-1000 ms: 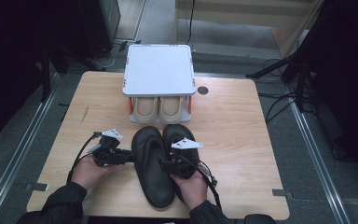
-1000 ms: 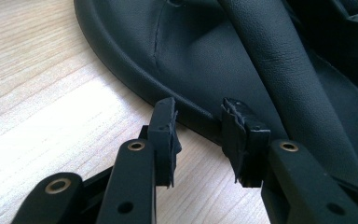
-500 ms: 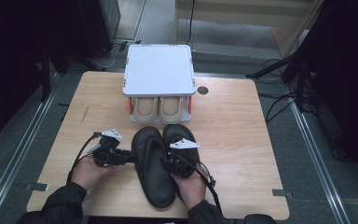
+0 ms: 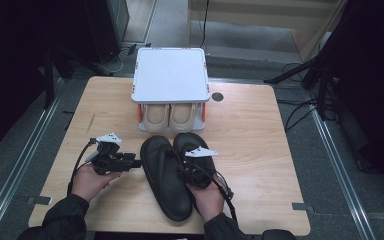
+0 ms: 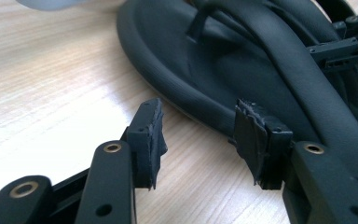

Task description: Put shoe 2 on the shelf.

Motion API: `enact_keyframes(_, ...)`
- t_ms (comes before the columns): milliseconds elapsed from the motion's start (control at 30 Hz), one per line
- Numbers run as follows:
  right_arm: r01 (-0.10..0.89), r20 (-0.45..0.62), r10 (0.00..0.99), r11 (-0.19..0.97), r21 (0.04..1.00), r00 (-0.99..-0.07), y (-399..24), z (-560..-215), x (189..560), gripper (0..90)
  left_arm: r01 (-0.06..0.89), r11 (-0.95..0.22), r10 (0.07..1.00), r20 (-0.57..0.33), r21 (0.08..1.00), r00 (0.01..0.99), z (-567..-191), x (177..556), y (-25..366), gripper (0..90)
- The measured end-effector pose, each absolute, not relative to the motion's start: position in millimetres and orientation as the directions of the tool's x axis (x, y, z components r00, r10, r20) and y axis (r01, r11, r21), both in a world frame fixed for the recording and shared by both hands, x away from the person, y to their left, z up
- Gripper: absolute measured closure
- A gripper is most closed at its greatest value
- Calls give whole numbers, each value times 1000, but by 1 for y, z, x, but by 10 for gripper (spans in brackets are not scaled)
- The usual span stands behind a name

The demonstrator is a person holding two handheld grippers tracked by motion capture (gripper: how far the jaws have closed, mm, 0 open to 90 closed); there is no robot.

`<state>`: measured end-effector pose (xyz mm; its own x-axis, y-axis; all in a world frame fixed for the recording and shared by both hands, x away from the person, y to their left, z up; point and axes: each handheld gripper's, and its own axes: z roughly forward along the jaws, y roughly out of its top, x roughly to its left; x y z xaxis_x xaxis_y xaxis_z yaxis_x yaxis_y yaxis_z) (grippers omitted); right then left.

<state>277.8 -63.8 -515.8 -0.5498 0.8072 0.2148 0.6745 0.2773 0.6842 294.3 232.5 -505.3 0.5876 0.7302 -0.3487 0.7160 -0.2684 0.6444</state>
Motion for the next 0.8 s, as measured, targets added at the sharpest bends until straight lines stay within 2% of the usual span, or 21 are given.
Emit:
enact_keyframes(333,708,243,812,265,655,-530,-73,-512,278,757,707,-256,745,-332,659,579,-504,295,239,488)
enact_keyframes(533,683,223,781,323,655,-583,-75,-509,270,760,714,-241,759,-331,657,561,-502,297,248,452)
enact_keyframes(800,673,268,732,335,660,-626,-82,-500,256,760,717,-224,774,-327,660,542,-499,304,258,428)
